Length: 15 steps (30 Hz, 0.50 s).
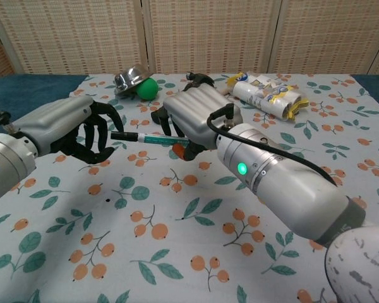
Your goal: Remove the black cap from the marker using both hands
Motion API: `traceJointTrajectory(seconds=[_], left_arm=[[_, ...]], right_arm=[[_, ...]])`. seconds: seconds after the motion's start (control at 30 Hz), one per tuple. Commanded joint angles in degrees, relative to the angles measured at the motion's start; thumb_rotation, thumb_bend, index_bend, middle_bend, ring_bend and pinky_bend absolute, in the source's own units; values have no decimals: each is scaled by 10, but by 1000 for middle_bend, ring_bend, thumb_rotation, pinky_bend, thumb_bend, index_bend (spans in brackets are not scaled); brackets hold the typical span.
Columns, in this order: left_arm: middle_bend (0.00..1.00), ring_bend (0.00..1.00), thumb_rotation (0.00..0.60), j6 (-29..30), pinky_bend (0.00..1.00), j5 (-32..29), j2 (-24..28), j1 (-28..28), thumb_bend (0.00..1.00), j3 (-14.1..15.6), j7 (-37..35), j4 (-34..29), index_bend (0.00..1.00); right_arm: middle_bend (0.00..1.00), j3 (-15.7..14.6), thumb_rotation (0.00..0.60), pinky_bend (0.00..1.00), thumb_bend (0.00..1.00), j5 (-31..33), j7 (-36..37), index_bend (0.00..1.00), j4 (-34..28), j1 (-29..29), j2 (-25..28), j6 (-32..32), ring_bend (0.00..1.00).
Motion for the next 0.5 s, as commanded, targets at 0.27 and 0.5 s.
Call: traceJointTrajectory(seconds=[0.27,0.5], left_arm=[[608,573,600,-4,844,-27,-5,-2,371,-16,-60,-27,418],[630,575,600,2,848,-15,-10,-2,373,-8,-89,-22,459]], right_arm=[[823,-2,600,123,394,-2,3,892,5,-2,-12,1,545],[823,-1,600,123,394,-3,-3,892,2,-3,-15,3,545]])
